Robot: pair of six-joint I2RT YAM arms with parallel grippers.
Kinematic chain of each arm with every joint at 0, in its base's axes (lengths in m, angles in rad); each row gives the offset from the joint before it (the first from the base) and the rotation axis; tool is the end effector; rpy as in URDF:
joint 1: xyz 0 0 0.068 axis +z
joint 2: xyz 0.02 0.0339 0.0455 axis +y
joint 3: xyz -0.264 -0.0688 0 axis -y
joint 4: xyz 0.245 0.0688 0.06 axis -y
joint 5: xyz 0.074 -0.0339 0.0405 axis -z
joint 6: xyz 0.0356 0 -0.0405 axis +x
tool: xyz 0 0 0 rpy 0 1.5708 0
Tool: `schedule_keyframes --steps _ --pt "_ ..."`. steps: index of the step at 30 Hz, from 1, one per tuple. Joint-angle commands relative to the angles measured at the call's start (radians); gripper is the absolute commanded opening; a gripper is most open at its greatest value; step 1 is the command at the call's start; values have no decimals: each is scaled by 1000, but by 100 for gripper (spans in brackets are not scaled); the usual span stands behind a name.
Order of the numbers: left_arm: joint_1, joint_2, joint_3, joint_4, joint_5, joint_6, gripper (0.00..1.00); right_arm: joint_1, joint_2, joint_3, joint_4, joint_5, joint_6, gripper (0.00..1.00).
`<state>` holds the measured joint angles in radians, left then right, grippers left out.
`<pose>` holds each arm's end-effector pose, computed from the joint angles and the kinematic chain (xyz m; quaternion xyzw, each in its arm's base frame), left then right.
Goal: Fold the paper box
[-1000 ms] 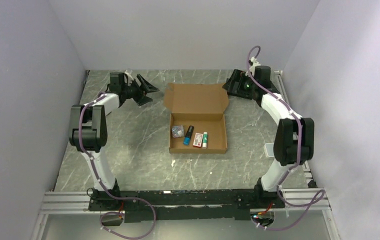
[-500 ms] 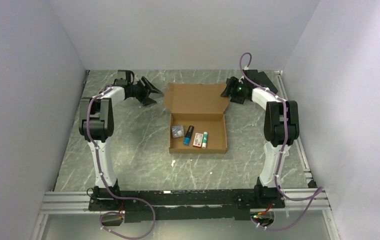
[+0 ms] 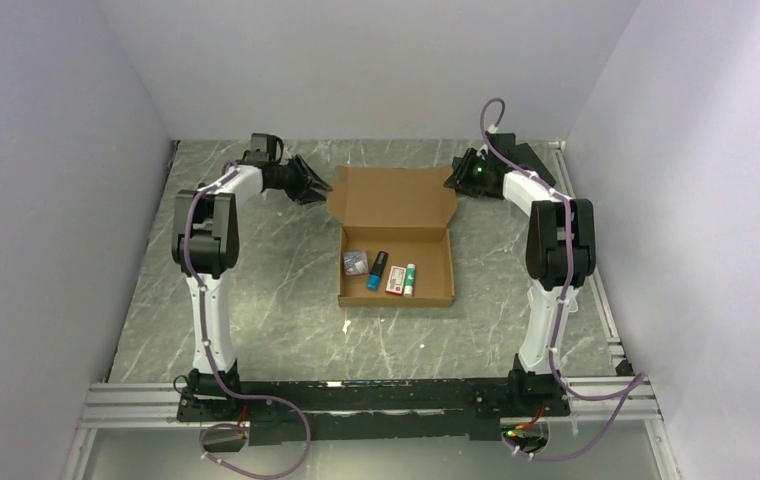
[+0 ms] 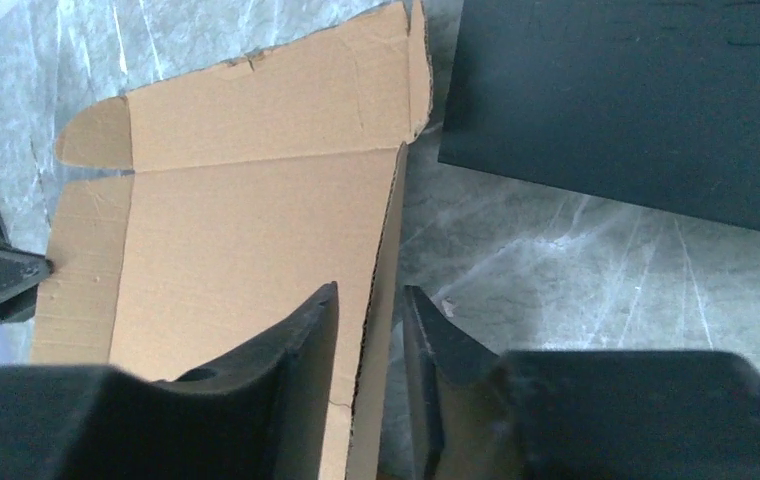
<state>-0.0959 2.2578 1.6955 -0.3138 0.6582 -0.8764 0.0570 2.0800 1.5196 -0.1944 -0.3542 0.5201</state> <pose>0.4878 -0.0688 0.1593 -0.2368 0.8648 -0.4192 0.1428 0.4649 0.0389 0.1910 0.1393 0.8955 0.2662 0.3284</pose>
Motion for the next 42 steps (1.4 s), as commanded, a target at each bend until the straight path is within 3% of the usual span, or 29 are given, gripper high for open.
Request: schedule_keyframes --steps 1,5,7,11,24,33,41,42 --pt "-19 24 73 -24 40 28 35 -2 -20 -7 75 -35 26 27" --pt "-22 1 44 20 54 32 8 -5 -71 -81 141 -46 33 15" --pt "-22 -24 10 62 67 35 0 -6 -104 -128 179 -55 37 11" --pt "-22 -111 -89 158 45 56 0 -7 -200 -256 299 -68 47 5" --pt "-25 -372 -501 637 39 94 0 -19 -432 -564 589 -68 48 5" --pt "-67 -467 -629 726 -6 177 0 -6 -550 -688 710 -68 48 5" --pt "-104 -588 -775 788 -103 247 0 8 -636 -759 710 -68 48 5" --pt "-109 -601 -789 796 -114 253 0 9 -645 -767 710 0 -152 28"
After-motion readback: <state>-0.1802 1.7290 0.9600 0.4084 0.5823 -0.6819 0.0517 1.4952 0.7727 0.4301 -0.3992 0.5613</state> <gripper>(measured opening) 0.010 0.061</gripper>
